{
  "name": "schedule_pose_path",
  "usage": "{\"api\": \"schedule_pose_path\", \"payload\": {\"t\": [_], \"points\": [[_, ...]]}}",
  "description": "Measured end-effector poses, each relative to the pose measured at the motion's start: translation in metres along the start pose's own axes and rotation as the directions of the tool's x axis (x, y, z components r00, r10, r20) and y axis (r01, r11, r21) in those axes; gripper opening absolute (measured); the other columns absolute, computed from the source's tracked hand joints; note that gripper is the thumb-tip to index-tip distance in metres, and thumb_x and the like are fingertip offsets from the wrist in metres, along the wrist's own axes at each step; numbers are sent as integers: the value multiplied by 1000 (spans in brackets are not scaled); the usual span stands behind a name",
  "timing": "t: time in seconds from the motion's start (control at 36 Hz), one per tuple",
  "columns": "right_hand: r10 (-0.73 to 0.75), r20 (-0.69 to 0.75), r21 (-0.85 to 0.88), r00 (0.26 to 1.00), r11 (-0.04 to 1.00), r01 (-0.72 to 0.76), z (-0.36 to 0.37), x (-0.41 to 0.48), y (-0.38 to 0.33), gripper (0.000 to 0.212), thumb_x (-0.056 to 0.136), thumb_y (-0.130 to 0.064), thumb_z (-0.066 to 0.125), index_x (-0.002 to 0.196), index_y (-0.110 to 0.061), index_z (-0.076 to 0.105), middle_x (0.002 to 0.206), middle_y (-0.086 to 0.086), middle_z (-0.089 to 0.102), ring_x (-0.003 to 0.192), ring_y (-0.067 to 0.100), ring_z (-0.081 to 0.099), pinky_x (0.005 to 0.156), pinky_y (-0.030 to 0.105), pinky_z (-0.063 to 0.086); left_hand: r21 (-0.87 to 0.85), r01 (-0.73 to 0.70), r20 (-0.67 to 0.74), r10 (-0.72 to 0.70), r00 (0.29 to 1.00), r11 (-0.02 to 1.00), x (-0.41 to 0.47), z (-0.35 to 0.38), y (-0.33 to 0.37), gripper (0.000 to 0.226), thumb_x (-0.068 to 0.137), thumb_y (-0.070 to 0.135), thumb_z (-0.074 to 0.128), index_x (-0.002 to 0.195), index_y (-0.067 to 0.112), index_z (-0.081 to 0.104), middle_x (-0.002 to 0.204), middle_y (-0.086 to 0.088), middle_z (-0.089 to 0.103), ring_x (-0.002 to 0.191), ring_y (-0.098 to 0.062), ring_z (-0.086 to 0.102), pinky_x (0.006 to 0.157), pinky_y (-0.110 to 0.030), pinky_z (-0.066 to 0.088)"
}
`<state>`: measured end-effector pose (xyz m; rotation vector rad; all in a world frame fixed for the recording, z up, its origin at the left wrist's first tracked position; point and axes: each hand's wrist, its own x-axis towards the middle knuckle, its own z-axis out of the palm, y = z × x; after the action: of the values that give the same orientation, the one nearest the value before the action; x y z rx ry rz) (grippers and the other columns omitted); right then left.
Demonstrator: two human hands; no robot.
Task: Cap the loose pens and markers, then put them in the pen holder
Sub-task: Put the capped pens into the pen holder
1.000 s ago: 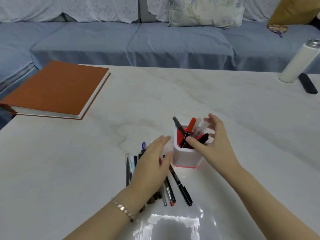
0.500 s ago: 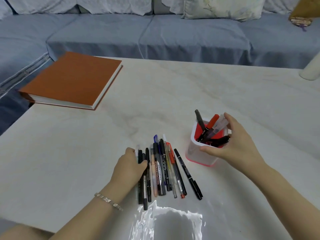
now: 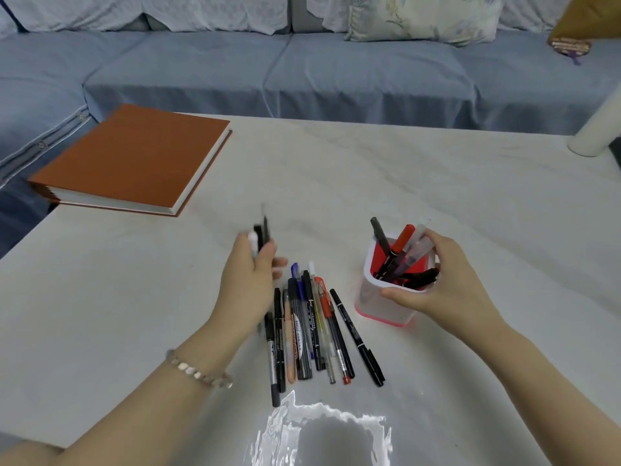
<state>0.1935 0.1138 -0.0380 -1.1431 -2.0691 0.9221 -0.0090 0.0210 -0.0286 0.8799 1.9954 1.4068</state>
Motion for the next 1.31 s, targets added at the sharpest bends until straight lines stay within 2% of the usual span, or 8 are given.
{"api": "schedule_pose_path", "payload": {"t": [0.14,0.28,0.56,0.67,0.94,1.11,1.22,1.31], "points": [[-18,-8,36,1000,999,18,1,-1,4,47,50,-26,86,79,-5,56,78,-16,57,79,-7,54,62,5,40,-510,-166,1,194,981,844,4,24,57,18,96,8,37,83,20,44,81,1,63,75,-8,68,82,-27,56],[11,12,21,1000,1000,-11,4,-2,16,51,46,-47,81,79,-20,54,100,-18,52,101,-7,42,74,-3,31,-620,-232,51,333,942,749,0,63,70,18,95,8,40,93,25,46,81,4,68,94,-19,67,90,-37,53],[-39,17,68,999,997,38,7,3,25,44,53,-45,83,84,-32,54,87,-3,61,86,13,59,75,27,50,-183,-280,305,325,895,943,-16,95,17,37,86,3,55,98,38,49,95,9,65,90,-7,63,82,-23,50],[-88,-20,134,996,987,90,7,1,23,45,54,-34,86,75,-41,47,85,-5,61,82,7,57,70,15,44,-9,-501,252,487,836,865,-16,82,12,88,82,3,62,121,66,14,102,29,51,90,-5,59,76,-16,51],[-71,-22,151,997,986,74,7,-1,21,42,55,-28,87,77,-21,53,77,3,59,74,17,56,70,33,50,176,-711,253,666,701,681,-7,82,9,79,82,0,52,130,52,16,102,16,42,73,-18,52,63,-23,49],[-22,-6,147,1000,989,23,7,-2,21,52,55,-28,86,97,-25,57,90,-4,57,86,10,57,76,27,51,231,-658,187,631,753,716,-5,81,-4,39,86,19,44,124,25,52,131,2,53,115,4,44,90,3,33],[-4,9,124,1000,992,3,7,-2,22,58,55,-30,86,105,-23,57,94,-9,56,90,9,56,81,31,52,188,-564,200,531,824,804,-9,82,-1,72,90,17,48,130,64,11,117,22,47,94,11,50,79,-9,44],[0,20,131,1000,991,-2,8,-1,24,69,50,-47,81,111,-24,57,96,-7,58,93,13,58,82,36,53,216,-531,173,503,847,819,-7,85,5,79,89,15,51,127,65,3,126,21,50,94,6,50,76,-14,47]]}}
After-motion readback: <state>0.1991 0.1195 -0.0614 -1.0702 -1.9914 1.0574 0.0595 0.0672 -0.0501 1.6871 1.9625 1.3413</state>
